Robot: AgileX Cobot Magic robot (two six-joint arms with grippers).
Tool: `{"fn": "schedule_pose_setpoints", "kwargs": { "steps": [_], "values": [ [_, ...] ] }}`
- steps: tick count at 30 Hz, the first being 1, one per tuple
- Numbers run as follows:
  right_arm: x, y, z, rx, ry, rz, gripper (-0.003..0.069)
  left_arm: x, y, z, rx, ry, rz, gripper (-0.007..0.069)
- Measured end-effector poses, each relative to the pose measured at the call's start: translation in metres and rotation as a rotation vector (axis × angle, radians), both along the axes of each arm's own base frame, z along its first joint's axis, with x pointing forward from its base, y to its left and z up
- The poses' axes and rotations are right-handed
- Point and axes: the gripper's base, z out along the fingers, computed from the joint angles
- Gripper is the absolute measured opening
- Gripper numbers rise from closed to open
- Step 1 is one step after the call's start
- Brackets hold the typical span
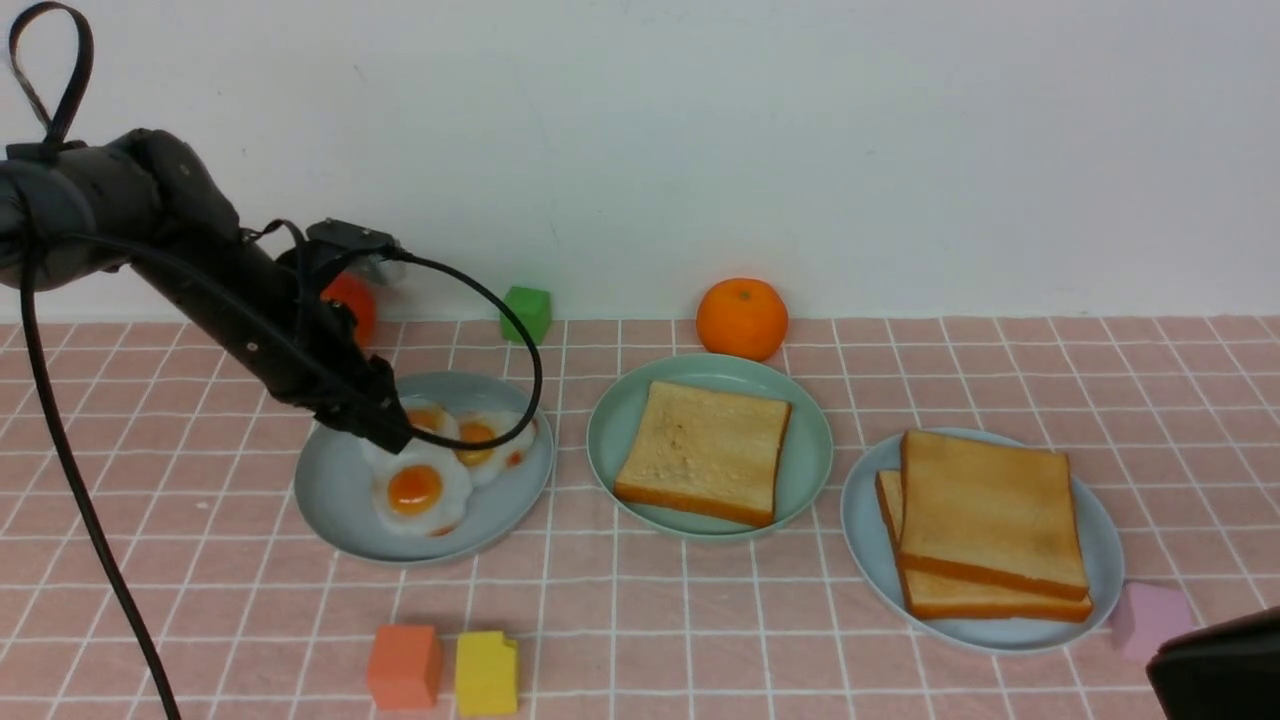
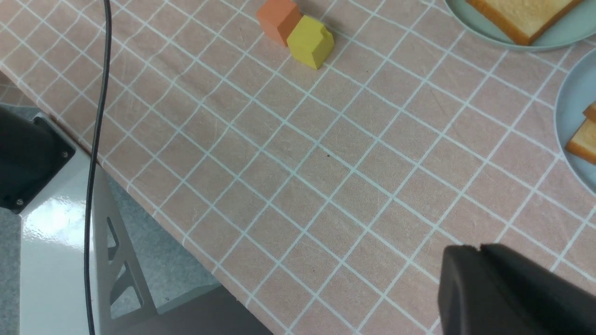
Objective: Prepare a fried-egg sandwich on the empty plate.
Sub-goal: Grab a fried egg with your left arm
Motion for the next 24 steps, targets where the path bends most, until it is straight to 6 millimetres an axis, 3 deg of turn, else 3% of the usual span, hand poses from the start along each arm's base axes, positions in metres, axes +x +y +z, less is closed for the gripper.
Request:
{"fn": "schedule_pose_setpoints", "kwargs": {
  "steps": [12, 18, 24],
  "values": [
    [0.0, 0.0, 0.0, 0.005, -0.005, -0.001, 0.0072, 0.0, -0.001, -0.002, -0.022, 0.015, 0.012, 0.0381],
    [0.001, 0.0, 0.001, 0.008, -0.008, -0.002, 0.0073, 0.001, -0.002, -0.016, -0.027, 0.057, 0.015, 0.0381],
    [0.001, 0.001, 0.001, 0.01, -0.01, -0.002, 0.0073, 0.001, -0.002, -0.016, -0.031, 0.059, 0.019, 0.0359]
  ]
}}
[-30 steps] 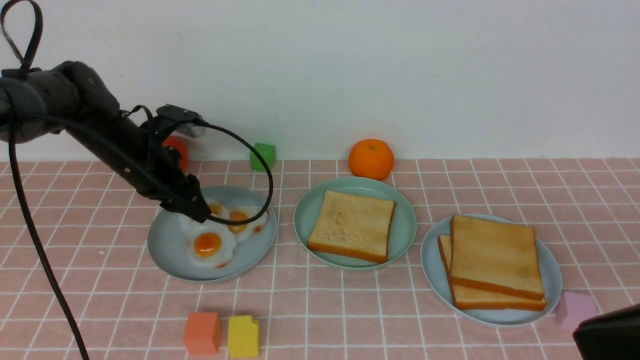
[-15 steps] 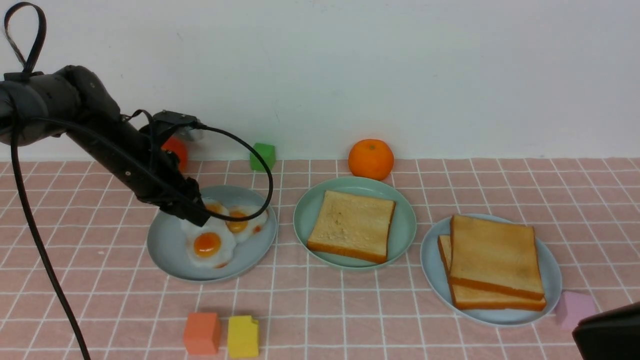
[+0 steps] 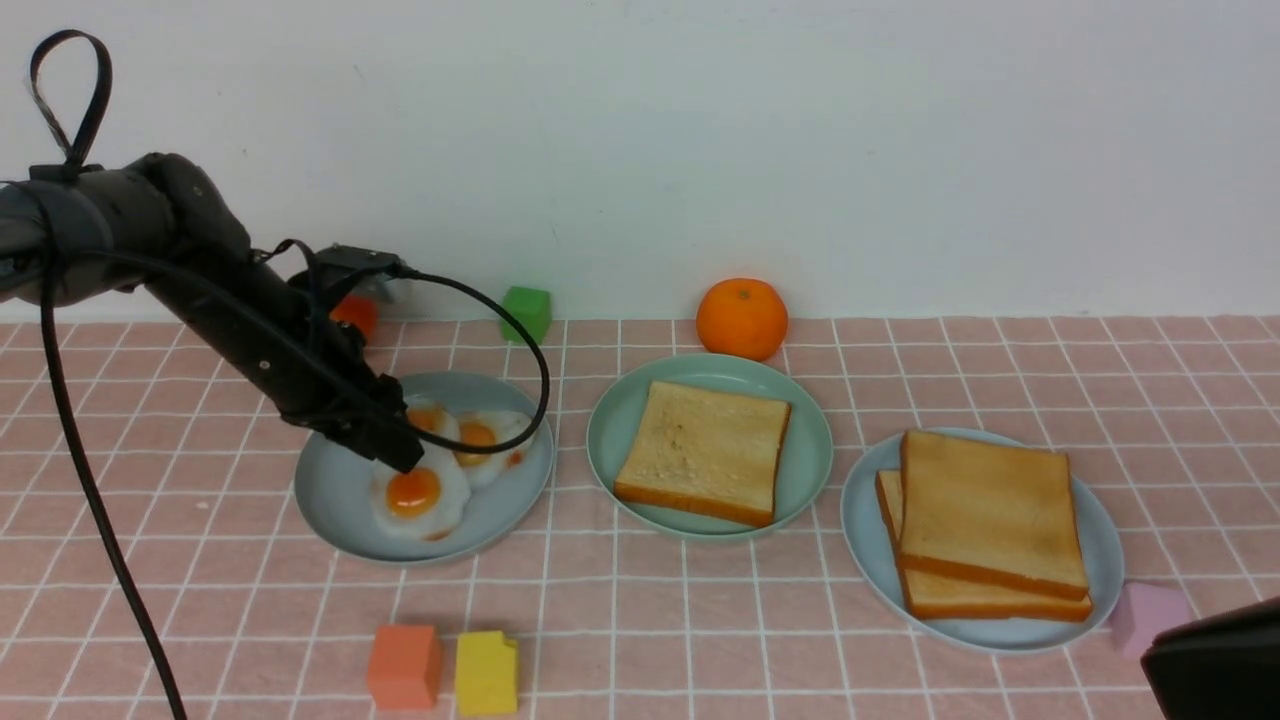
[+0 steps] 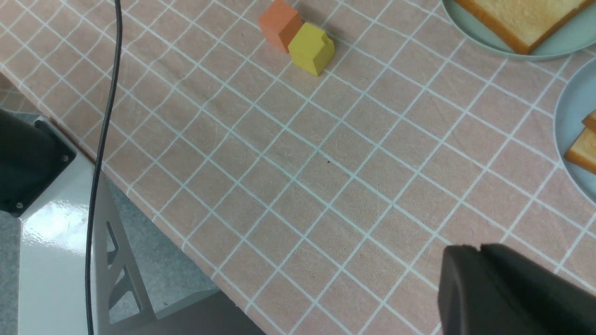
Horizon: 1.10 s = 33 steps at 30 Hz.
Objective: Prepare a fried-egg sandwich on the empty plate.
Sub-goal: Grab a fried egg with your left arm
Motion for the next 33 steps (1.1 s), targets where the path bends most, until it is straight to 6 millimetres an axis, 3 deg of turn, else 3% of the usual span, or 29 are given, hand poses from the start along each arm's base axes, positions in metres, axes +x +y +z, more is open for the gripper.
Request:
{"fn": "schedule_pose_setpoints", "kwargs": {
  "steps": [10, 13, 17, 24, 30, 33],
  "values": [
    [0.0, 0.0, 0.0, 0.002, -0.002, -0.001, 0.0075, 0.0, 0.0, 0.0, 0.0, 0.002, 0.0, 0.0257],
    [0.0, 0.0, 0.0, 0.004, -0.001, 0.0, 0.0075, 0.0, 0.0, 0.0, 0.003, 0.002, -0.001, 0.0195],
    [-0.001, 0.001, 0.0, 0.014, 0.008, 0.004, 0.008, 0.0, 0.001, -0.001, 0.017, 0.001, -0.007, 0.0015],
    [-0.001, 0.001, 0.0, 0.016, 0.01, 0.004, 0.0083, -0.001, 0.0, 0.004, 0.002, -0.007, -0.001, 0.0012],
    [-0.001, 0.001, 0.0, 0.011, 0.003, 0.012, 0.0084, -0.006, 0.0, 0.035, 0.005, -0.077, -0.003, 0.0012],
    [-0.001, 0.001, 0.001, 0.006, -0.005, 0.021, 0.0084, -0.006, 0.001, 0.036, 0.009, -0.08, -0.005, 0.0014]
  ]
}}
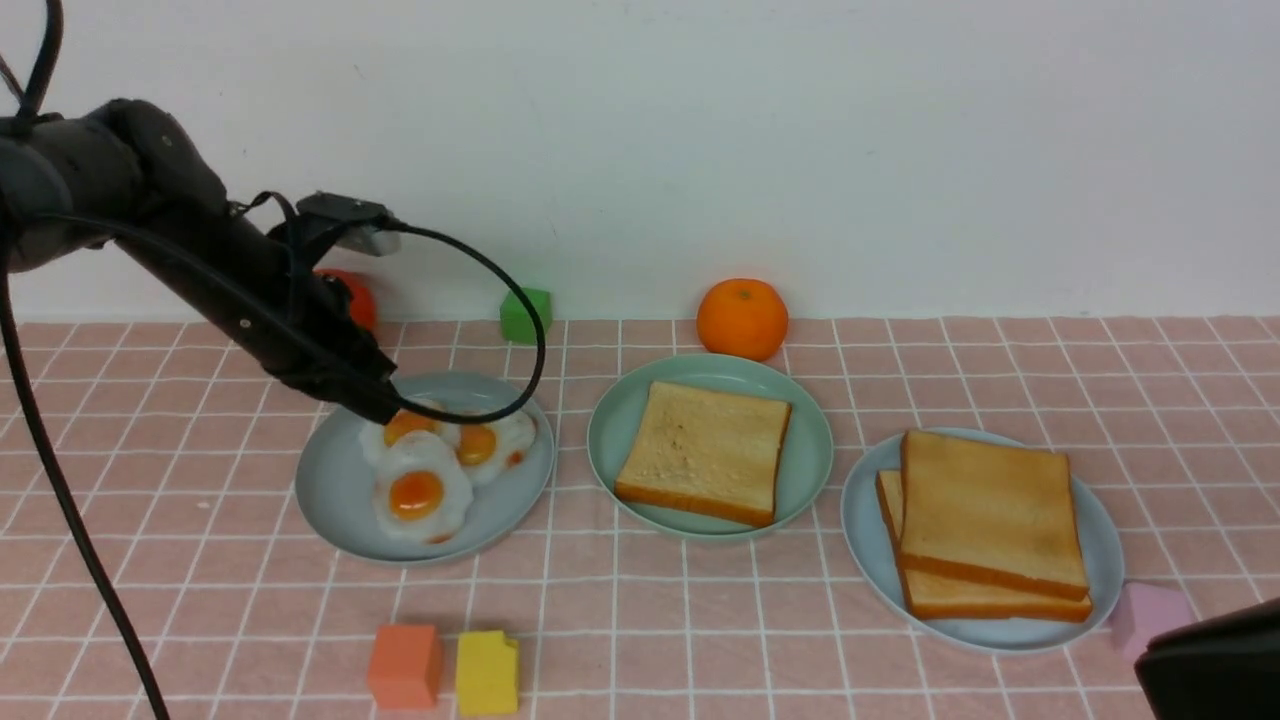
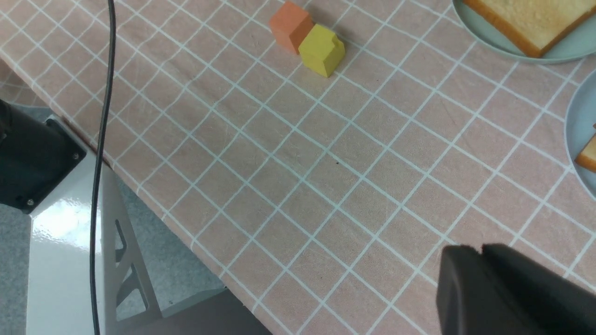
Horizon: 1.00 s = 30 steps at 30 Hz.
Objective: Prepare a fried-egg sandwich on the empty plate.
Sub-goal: Grab a fried egg with your left arm
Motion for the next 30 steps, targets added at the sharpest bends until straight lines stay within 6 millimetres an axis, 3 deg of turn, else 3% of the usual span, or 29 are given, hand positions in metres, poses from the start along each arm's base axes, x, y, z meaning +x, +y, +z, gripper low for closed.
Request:
{"fn": "schedule_pose_setpoints", "kwargs": {
  "steps": [3, 6, 8, 11, 17, 30],
  "values": [
    [0.0, 0.0, 0.0, -0.002, -0.002, 0.003, 0.0084, 0.001, 0.0, -0.006, 0.002, 0.014, 0.0, 0.0092],
    [0.0, 0.0, 0.0, -0.002, -0.002, 0.003, 0.0085, 0.002, -0.001, -0.012, -0.004, 0.032, 0.014, 0.0218],
    [0.0, 0.0, 0.0, -0.006, -0.006, 0.008, 0.0085, 0.004, -0.006, -0.018, 0.0, 0.036, 0.026, 0.0341],
    [0.0, 0.0, 0.0, -0.009, -0.011, 0.015, 0.0085, 0.006, -0.015, -0.021, 0.033, 0.016, 0.009, 0.039],
    [0.0, 0.0, 0.0, -0.011, -0.016, 0.02, 0.0085, 0.004, -0.035, -0.024, 0.135, 0.009, 0.019, 0.0366],
    [0.0, 0.0, 0.0, -0.022, -0.031, 0.036, 0.0085, 0.003, -0.034, -0.025, 0.171, 0.037, 0.068, 0.0348]
  ]
}}
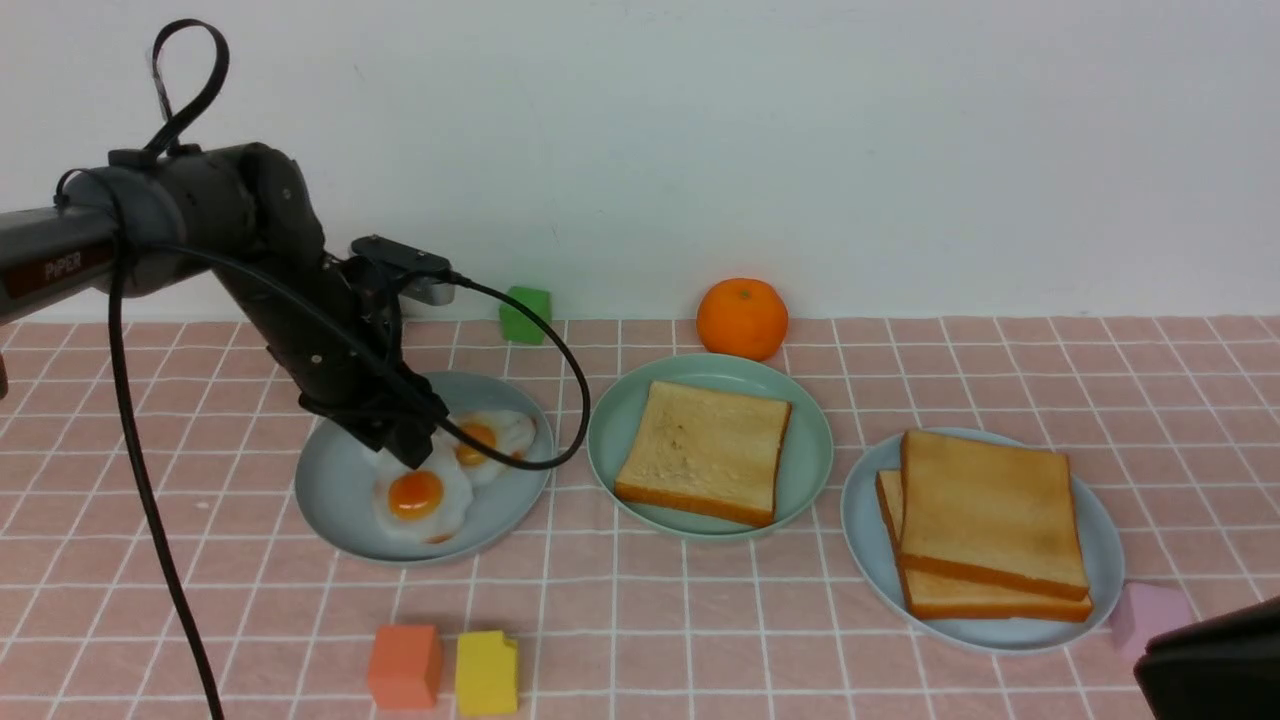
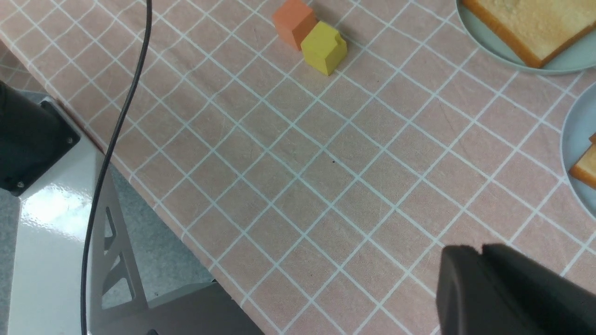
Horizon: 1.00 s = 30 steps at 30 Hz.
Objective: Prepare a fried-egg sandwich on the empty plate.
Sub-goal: Grab a fried egg with your left arm
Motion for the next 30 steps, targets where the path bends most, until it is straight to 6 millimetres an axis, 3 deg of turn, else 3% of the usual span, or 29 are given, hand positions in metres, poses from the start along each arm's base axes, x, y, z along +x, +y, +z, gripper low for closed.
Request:
{"fn": "schedule_pose_setpoints", "kwargs": {
  "steps": [11, 21, 30],
  "values": [
    [0.0, 0.0, 0.0, -0.001, -0.001, 0.001, 0.0089, 0.0, 0.0, 0.0, 0.001, 0.001, -0.002, 0.0367],
    [0.0, 0.0, 0.0, -0.001, -0.001, 0.002, 0.0092, 0.001, -0.002, -0.012, -0.009, 0.037, 0.001, 0.0367],
    [0.0, 0.0, 0.0, -0.001, -0.001, 0.002, 0.0095, 0.002, -0.001, -0.012, -0.01, 0.04, 0.004, 0.0325]
  ]
}}
